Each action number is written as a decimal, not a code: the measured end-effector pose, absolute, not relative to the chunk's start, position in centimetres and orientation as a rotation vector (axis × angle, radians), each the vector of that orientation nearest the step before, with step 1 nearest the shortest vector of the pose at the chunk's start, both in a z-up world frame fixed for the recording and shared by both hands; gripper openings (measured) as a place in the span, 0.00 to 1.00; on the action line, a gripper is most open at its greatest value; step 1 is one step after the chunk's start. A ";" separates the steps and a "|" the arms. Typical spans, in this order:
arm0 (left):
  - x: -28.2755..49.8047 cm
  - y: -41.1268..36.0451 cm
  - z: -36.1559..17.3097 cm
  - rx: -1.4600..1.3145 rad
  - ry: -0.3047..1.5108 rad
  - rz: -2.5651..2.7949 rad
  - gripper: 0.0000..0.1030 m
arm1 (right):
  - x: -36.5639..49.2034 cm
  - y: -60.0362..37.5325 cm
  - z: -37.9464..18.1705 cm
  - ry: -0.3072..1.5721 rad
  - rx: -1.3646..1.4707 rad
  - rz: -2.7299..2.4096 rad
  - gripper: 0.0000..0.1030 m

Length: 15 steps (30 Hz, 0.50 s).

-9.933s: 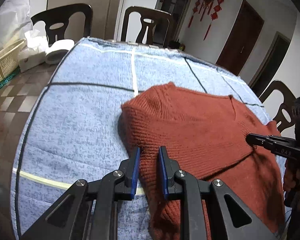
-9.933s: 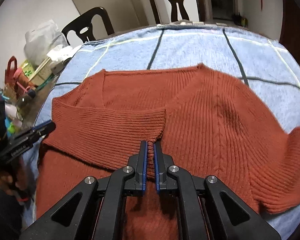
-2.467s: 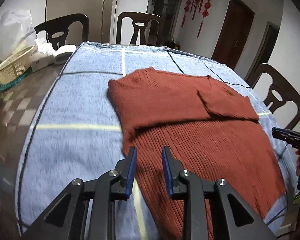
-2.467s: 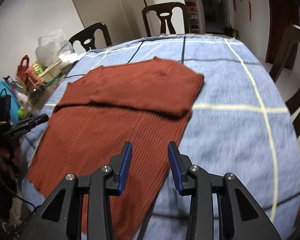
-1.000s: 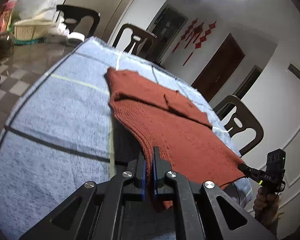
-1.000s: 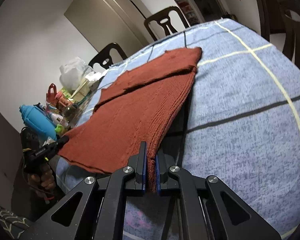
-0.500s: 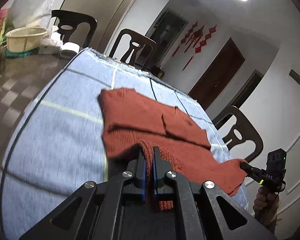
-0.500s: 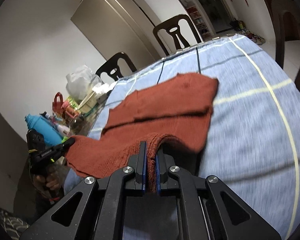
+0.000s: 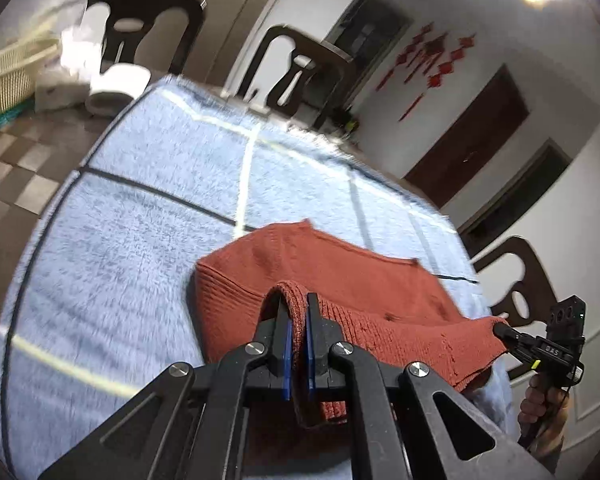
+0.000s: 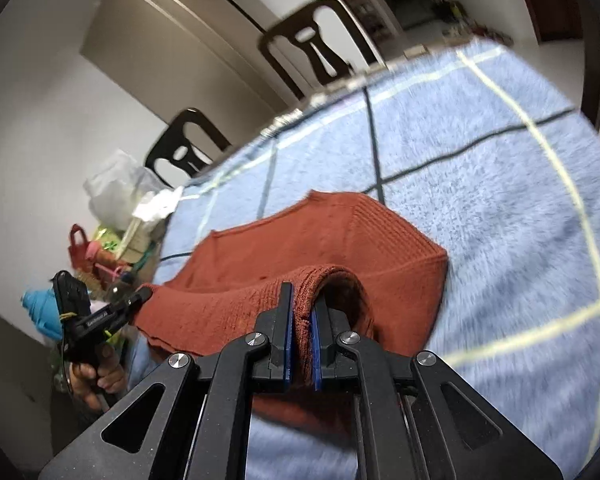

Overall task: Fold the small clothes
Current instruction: 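Grasp the hem with the left tool while the right tool grasps the hem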

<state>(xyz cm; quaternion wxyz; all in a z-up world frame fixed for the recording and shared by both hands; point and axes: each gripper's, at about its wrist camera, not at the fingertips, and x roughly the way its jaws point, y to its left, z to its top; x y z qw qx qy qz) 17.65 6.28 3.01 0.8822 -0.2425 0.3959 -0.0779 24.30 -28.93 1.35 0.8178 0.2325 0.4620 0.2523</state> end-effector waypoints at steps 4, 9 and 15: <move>19.9 6.8 0.5 -0.560 0.892 -0.148 0.07 | 26.8 -29.3 -0.6 1.032 0.574 0.518 0.11; 20.1 7.6 0.7 -0.657 0.871 -0.198 0.08 | 27.2 -29.7 1.1 0.926 0.640 0.607 0.22; 20.0 9.6 2.5 -0.676 0.778 -0.127 0.26 | 27.3 -30.9 3.0 0.841 0.556 0.545 0.23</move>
